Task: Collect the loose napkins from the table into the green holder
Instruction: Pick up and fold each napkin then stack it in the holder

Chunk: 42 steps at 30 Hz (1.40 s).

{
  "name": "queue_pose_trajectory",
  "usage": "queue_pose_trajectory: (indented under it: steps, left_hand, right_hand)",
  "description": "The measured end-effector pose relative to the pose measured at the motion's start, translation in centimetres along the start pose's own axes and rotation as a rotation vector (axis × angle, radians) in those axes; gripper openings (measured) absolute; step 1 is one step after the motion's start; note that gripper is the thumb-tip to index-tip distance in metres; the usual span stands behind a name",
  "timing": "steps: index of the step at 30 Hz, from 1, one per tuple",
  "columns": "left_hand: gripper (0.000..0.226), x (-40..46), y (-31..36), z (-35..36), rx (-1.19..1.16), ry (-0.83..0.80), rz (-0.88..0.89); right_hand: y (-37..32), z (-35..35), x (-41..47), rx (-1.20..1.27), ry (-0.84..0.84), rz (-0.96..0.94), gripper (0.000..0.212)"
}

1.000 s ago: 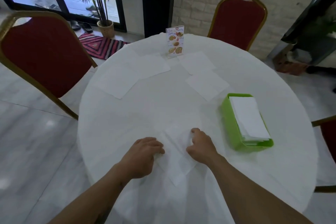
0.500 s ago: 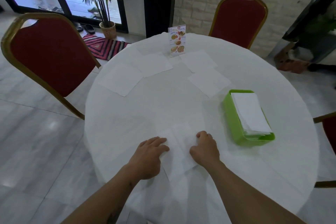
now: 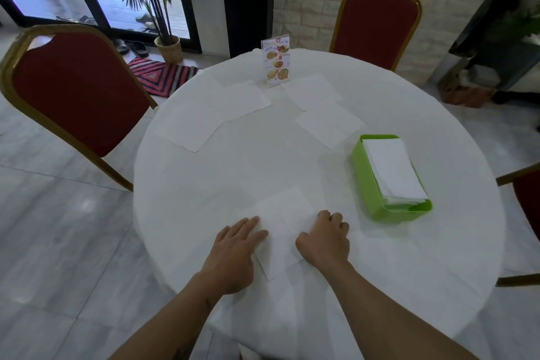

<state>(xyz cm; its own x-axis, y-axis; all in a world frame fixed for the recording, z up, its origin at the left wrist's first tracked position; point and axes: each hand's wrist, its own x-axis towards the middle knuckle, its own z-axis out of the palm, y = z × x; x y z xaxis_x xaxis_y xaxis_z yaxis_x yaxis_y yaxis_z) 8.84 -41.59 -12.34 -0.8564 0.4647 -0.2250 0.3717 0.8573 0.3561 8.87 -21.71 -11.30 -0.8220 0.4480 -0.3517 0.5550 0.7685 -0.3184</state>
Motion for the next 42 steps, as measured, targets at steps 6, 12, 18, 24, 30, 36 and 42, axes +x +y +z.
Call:
queue_pose_trajectory:
  steps: [6, 12, 18, 24, 30, 36, 42]
  left_hand:
    - [0.067, -0.1, 0.4, 0.0, -0.005, -0.017, -0.020]
    - [0.054, -0.4, -0.4, -0.1, -0.184, 0.079, -0.053]
    - [0.038, -0.5, -1.8, -0.6, -0.431, 0.308, -0.248]
    - [0.029, -1.3, -2.7, -0.7, -0.512, 0.414, -0.416]
    - [0.047, -1.9, -3.1, -0.4, -0.349, 0.319, -0.328]
    - [0.060, -2.6, -1.8, 0.8, -0.082, 0.068, -0.164]
    - [0.061, -2.5, -1.8, 0.6, -0.037, 0.030, -0.121]
  right_hand:
    - [0.4, 0.2, 0.1, 0.198, -0.083, 0.015, 0.056]
    - [-0.7, -0.7, -1.1, 0.450, 0.008, -0.105, 0.041]
    - [-2.3, -0.6, -3.1, 0.211, -0.041, -0.487, 0.035]
    - [-2.2, 0.4, -4.7, 0.054, -0.395, -0.519, 0.057]
    - [-2.5, 0.6, -3.9, 0.030, -0.285, -0.388, 0.058]
    - [-3.6, 0.7, -2.5, 0.302, -0.327, -0.159, 0.062]
    - [-4.1, 0.7, -2.0, 0.394, -0.375, -0.027, 0.042]
